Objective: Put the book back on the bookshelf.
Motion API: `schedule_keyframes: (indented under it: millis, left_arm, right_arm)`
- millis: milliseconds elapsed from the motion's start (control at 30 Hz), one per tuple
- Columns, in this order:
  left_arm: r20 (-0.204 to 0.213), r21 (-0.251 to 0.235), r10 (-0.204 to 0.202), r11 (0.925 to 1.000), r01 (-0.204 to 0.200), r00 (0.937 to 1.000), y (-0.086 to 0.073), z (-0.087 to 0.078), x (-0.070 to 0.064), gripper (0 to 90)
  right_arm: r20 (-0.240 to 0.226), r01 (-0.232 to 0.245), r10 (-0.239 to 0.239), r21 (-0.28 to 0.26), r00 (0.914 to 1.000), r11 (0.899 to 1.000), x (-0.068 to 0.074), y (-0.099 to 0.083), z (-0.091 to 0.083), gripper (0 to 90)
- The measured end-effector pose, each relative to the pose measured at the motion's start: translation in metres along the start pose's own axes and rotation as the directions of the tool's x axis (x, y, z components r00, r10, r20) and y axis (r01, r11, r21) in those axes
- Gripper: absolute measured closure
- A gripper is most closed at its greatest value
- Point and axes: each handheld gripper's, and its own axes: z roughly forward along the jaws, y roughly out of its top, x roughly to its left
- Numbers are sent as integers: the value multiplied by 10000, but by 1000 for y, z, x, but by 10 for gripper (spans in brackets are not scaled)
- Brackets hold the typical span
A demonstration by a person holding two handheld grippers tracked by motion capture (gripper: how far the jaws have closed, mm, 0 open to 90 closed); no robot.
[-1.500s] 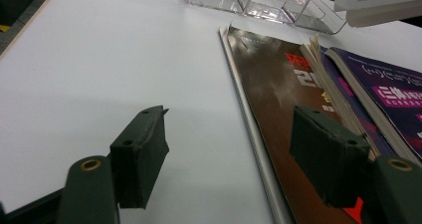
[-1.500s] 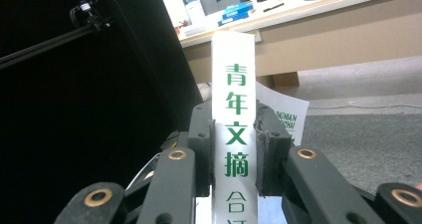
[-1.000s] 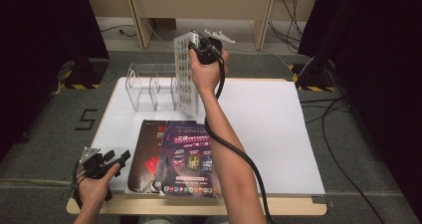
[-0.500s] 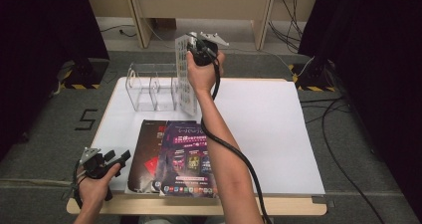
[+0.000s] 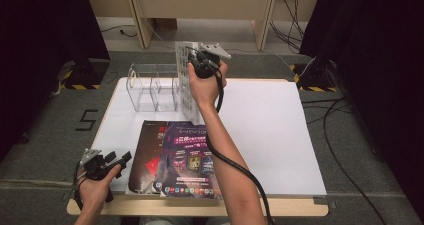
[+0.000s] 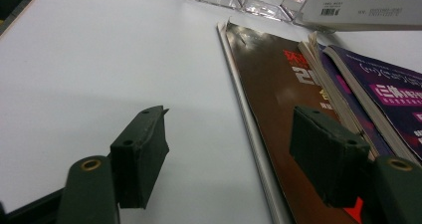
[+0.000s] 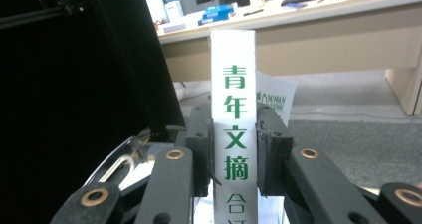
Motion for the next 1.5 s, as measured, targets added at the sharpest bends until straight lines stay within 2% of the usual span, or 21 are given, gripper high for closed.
schedule_keyframes:
  millis: [133,233,367,700,967,1233,1300,1367,1500]
  left_arm:
    - [12,2,-18,10000,18,10000,0,0,0,302]
    - [16,6,-34,10000,34,10000,0,0,0,302]
    - [15,21,-70,10000,70,10000,-1,1,-1,302]
    - [91,38,-87,10000,86,9999,-1,1,-2,302]
    - [82,34,-118,9999,118,9999,-1,0,-2,302]
    - [99,22,-172,9999,172,9998,-1,0,-1,301]
    - [122,25,-191,9998,191,9997,-2,0,-1,301]
    - [143,37,-205,9998,205,9997,-2,0,-1,301]
    - [155,65,-172,9998,171,9997,-2,1,-1,300]
  right_arm:
    - [-14,-15,16,464,10000,9989,-2,-9,-12,726]
    - [-58,-61,64,479,10000,9988,-5,-16,-21,723]
    - [-193,147,-136,593,9997,9981,-5,-22,-33,715]
    - [-337,39,-14,748,9994,9972,-6,-27,-49,681]
    - [-275,12,9,778,9996,9970,-6,-25,-45,620]
    - [230,79,-109,1259,9997,9920,-6,-15,-28,603]
    - [321,56,-107,1544,9994,9880,-6,-10,-22,634]
    - [314,-132,72,1954,9995,9806,-6,-5,-19,714]
    - [389,-235,142,2517,9991,9675,-2,2,-17,736]
